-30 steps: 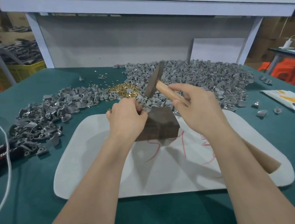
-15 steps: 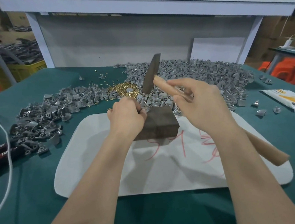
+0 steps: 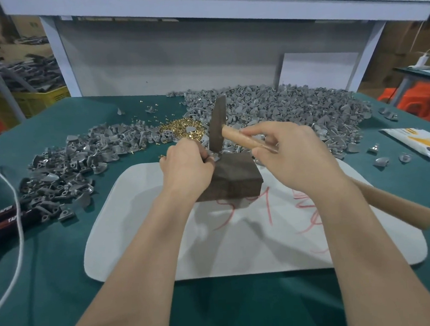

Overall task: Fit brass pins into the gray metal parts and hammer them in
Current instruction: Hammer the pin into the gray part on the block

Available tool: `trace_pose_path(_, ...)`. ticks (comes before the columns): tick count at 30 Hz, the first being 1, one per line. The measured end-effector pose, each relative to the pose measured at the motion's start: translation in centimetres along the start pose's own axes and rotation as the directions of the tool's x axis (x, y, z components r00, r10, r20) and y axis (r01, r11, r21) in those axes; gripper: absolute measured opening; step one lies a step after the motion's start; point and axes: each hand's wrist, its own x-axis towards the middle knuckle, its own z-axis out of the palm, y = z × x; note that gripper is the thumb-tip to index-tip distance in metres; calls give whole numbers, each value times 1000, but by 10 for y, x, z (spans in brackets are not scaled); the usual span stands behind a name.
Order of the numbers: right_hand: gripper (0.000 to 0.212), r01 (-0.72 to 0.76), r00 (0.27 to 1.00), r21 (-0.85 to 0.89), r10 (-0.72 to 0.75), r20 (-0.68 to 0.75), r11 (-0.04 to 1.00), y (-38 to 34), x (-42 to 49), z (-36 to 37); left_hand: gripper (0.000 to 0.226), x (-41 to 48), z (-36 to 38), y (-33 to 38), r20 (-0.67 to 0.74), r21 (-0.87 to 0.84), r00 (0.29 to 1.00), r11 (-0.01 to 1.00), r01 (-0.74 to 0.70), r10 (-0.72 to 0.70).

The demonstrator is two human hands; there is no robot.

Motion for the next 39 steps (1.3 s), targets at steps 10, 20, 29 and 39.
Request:
trace_pose_path(10, 37, -39, 998, -6, 39, 44, 999, 0, -1, -5, 13, 0, 1, 0, 5, -13, 1000, 1000, 8, -8)
trace_pose_path(20, 23, -77, 997, -38, 77, -24, 996, -9, 16, 31, 6, -3, -1, 7, 94, 16, 992, 996, -89, 87)
trace_pose_path(29, 14, -86, 995, -108, 90, 35, 990, -9, 21, 50, 11, -4, -1, 6, 95, 17, 989, 994, -111, 109)
trace_pose_path(39, 13, 2, 995, -108, 8, 95, 994, -4, 25, 49, 5, -1, 1, 4, 89, 16, 986, 989, -145, 143)
